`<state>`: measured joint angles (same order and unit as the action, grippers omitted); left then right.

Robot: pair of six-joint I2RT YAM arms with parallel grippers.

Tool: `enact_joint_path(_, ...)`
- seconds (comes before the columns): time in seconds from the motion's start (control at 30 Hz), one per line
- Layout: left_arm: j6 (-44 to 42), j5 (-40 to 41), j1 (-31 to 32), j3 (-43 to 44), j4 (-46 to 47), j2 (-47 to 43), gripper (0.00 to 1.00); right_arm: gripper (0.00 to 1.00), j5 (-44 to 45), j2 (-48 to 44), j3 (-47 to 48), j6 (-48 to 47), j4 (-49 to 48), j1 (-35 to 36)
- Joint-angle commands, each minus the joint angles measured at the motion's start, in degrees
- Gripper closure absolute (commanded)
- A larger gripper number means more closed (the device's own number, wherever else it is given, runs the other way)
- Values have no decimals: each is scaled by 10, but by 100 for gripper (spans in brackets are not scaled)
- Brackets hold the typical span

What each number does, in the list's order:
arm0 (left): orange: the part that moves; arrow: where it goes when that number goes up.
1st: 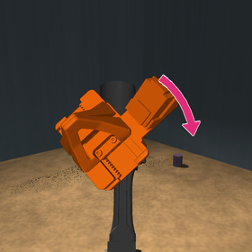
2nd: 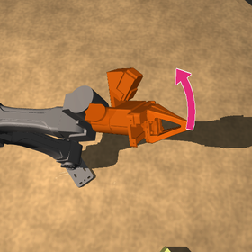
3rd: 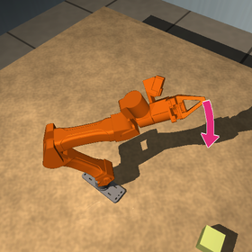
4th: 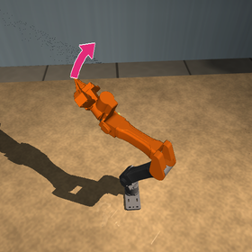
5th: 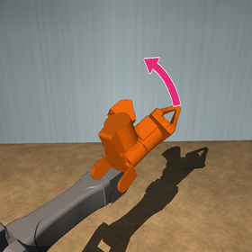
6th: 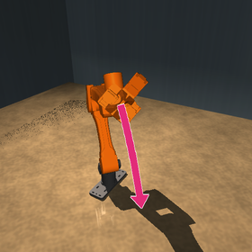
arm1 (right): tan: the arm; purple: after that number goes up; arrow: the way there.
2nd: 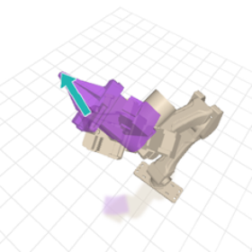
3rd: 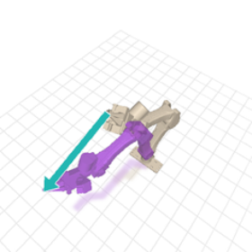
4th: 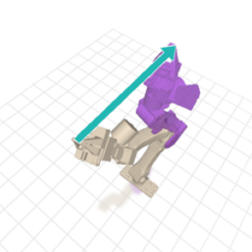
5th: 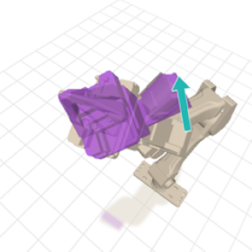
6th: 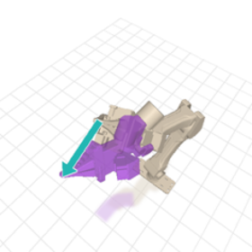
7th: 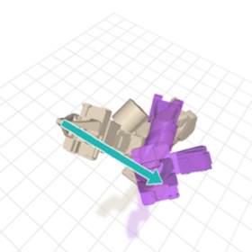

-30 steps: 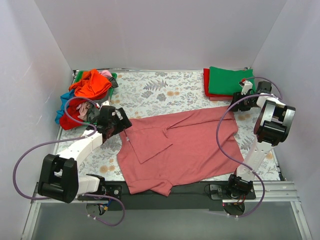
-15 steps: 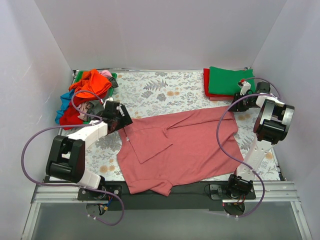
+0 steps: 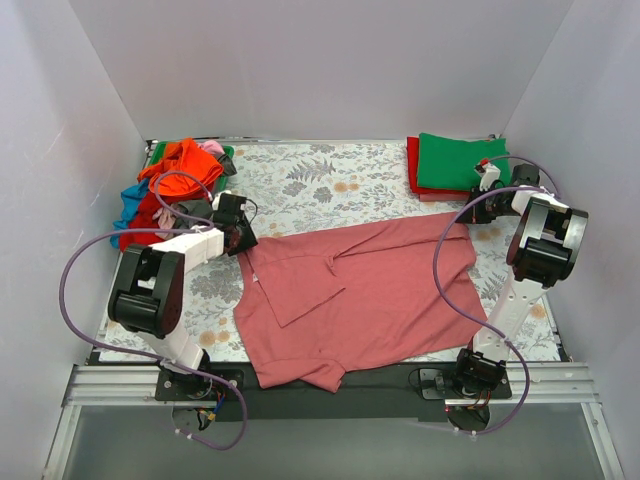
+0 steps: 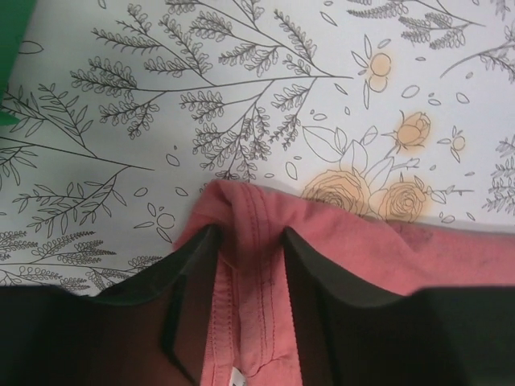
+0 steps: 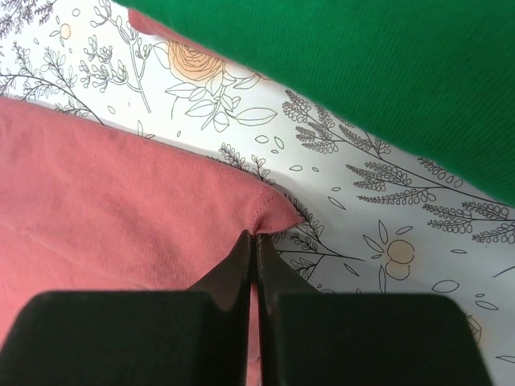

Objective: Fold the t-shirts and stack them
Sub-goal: Fold the tshirt

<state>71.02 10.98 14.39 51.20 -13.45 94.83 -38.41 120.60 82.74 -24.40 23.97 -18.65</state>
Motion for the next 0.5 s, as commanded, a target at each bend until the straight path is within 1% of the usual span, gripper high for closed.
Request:
enact_joint_path(0.0, -6, 20, -2, 19, -7, 12, 66, 99, -20, -10, 15, -13, 11, 2)
enact_joint_path(0.07, -10, 23, -2, 23, -8, 16, 72, 99, -20, -18, 13, -17, 11, 2)
enact_joint_path(0.1, -11, 25, -2, 28, -8, 17, 79, 99, -19, -27, 12, -19, 10, 1)
enact_joint_path(0.17, -15, 28, -3, 30, -7, 18, 85, 99, -17, -38, 9, -23, 6, 1)
enact_joint_path(0.2, -17, 30, -2, 32, -3, 18, 91, 99, -16, -48, 7, -23, 4, 1)
enact_joint_path(0.23, -19, 30, -2, 33, -3, 17, 93, 99, -16, -55, 5, -24, -1, 1)
enact_joint_path(0.33, -27, 34, -2, 42, 4, 14, 99, 99, -16, -79, -3, -24, -9, 1)
enact_joint_path(0.47, -39, 39, -3, 54, 12, 9, 100, 99, -12, -105, -11, -23, -25, 1)
